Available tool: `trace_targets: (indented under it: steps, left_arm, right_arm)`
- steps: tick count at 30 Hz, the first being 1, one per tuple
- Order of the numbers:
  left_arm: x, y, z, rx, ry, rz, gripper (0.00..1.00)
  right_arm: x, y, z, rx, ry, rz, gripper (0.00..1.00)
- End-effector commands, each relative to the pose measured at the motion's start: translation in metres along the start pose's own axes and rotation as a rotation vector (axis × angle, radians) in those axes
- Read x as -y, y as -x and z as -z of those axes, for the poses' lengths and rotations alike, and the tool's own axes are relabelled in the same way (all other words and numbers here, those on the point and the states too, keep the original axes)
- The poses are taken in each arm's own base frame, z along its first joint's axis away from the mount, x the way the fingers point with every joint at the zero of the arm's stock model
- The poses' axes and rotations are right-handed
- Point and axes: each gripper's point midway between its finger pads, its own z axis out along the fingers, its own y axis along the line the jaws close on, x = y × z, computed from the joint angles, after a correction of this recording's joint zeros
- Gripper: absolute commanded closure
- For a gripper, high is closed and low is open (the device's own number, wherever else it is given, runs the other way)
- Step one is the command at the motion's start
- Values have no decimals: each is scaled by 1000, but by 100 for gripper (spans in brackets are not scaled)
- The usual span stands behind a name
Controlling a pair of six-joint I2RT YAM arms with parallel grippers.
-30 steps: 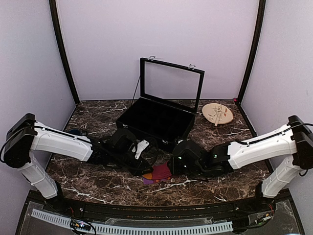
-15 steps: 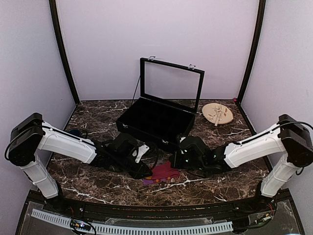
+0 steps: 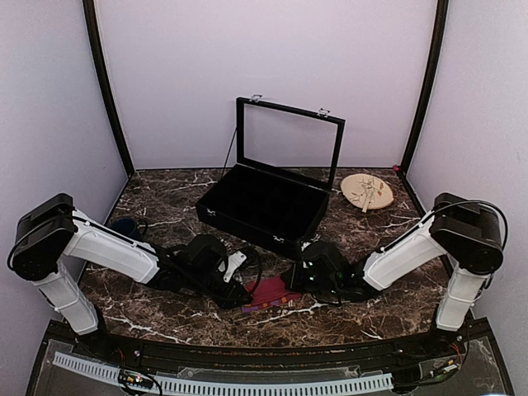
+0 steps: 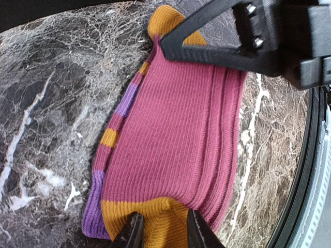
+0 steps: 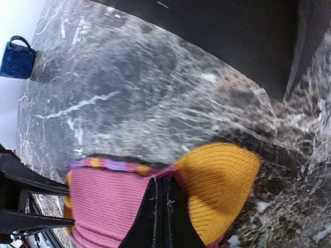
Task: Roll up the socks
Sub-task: Smooth out the sock at the center of the board.
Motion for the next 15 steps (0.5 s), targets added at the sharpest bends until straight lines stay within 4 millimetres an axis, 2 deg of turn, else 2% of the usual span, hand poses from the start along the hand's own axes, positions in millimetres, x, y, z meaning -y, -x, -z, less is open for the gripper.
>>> trace_targets:
  steps: [1,10,15]
  left_arm:
    - [-1,-10,2,-24,12,10,69]
    - [4,-7,-1,-23,-1,4,69]
    - [10,-6,-1,-18,-11,1,68]
  right_arm:
    - [1,-1,-5,4,34,-61,100]
    - [47,-5,10,27,-125,-135,100]
    - [61,-8,20,29,-177,-154,100]
